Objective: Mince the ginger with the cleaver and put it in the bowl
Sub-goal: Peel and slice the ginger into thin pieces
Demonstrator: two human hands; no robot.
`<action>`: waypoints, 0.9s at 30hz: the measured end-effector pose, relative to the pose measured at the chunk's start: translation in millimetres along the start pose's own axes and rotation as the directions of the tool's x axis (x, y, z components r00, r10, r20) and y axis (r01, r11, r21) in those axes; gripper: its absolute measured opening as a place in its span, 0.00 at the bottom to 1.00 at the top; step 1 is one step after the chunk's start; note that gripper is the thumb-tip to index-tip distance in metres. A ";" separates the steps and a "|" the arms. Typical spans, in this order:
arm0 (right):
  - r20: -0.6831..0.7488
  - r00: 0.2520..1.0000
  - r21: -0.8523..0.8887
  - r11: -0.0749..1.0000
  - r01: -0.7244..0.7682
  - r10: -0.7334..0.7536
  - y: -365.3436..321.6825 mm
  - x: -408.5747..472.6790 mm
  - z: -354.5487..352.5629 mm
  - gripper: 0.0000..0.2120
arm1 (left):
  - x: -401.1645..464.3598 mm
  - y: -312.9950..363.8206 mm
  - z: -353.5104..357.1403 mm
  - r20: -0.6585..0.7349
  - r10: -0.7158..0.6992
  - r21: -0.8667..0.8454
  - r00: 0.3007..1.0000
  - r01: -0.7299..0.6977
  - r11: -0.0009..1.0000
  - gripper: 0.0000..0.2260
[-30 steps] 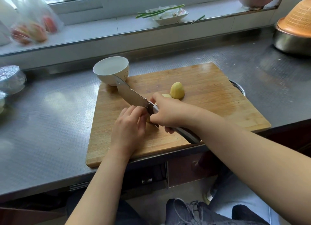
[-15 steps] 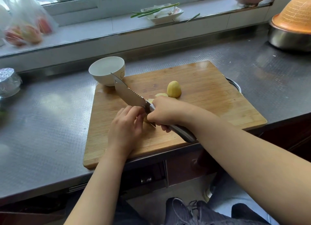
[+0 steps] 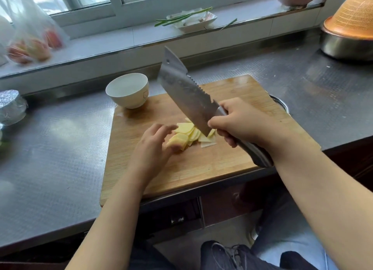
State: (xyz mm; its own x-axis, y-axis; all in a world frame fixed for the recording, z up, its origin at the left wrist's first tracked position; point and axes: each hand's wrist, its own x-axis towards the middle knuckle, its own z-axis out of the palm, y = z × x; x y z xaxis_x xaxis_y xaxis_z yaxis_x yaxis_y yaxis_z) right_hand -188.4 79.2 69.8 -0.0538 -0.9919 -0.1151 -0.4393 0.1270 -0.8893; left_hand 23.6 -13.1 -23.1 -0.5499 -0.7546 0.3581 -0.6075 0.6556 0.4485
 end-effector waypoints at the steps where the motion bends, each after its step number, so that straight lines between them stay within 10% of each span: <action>1: -0.022 1.000 0.014 1.000 -0.003 0.003 4.1 -1.5 -3.1 0.02 | 2.7 -1.8 -2.6 0.081 -0.025 0.009 0.996 0.024 1.000 0.24; 7: -0.130 0.990 0.111 0.993 -0.038 0.052 32.4 -8.2 -7.3 0.01 | 22.8 3.3 -13.1 0.332 -0.087 0.092 0.939 0.059 0.994 0.29; 27: -0.188 0.976 0.163 0.984 -0.076 0.107 65.9 -13.0 -15.3 0.05 | 35.6 31.5 -19.4 0.249 -0.190 0.090 0.950 0.173 0.981 0.25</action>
State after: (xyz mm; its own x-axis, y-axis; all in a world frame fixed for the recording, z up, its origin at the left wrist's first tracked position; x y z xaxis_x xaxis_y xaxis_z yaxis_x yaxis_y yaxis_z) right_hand -230.4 100.4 19.5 -0.2678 -0.9554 -0.1244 -0.2817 0.2011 -0.9382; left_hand -4.1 -19.9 19.7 -0.5492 -0.8341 0.0511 -0.7427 0.5152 0.4278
